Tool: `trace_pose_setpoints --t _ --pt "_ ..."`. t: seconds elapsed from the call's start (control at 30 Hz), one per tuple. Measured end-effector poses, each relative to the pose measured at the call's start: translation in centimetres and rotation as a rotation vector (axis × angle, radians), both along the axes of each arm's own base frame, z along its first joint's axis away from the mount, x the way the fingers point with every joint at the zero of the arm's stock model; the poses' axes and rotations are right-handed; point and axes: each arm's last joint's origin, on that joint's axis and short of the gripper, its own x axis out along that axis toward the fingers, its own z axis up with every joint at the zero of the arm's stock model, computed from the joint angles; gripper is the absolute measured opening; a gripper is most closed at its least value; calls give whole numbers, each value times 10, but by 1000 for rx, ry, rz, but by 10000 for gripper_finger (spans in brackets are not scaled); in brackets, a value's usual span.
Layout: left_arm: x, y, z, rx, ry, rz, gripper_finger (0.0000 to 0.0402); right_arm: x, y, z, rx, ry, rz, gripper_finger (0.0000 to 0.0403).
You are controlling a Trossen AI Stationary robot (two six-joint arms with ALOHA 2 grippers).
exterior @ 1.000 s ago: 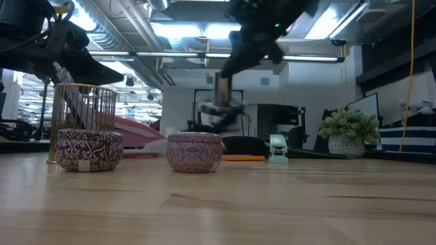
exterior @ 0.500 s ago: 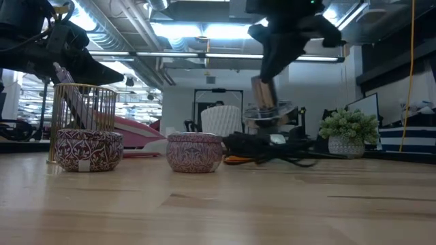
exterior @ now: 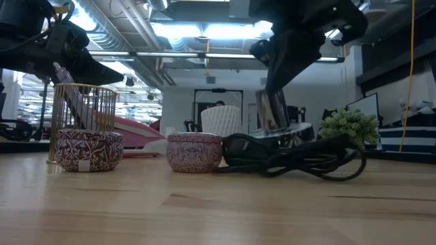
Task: Screw lightbulb
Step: Prepare the silver lamp, then insert the white lightbulb into the silver lamp
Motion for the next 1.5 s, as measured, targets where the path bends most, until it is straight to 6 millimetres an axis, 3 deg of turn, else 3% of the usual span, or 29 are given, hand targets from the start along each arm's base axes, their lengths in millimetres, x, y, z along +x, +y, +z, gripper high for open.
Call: trace_pose_setpoints --t 0.2,0.47,0.67,0.87,1.0,1.23,1.37,1.5 --pt "0 0 0 25 8 -3 1 2 -8 -19 115 -82 31 3" --pt "0 0 0 26 8 -3 1 2 -44 -43 86 -197 -77 3" --pt "0 0 0 26 8 -3 1 1 -70 -48 80 -235 -150 3" --pt "0 0 0 18 6 -2 1 1 -71 -48 71 -234 -159 8" --pt "0 0 0 -71 -25 8 1 1 -71 -48 86 -230 -177 38" --pt "0 0 2 -212 -96 24 2 2 -71 -46 102 -246 -199 135" --pt "0 1 21 -204 -295 27 2 10 -71 -34 104 -289 -197 175" --pt "-7 0 47 -39 -531 9 2 20 -72 -15 106 -345 -193 192"
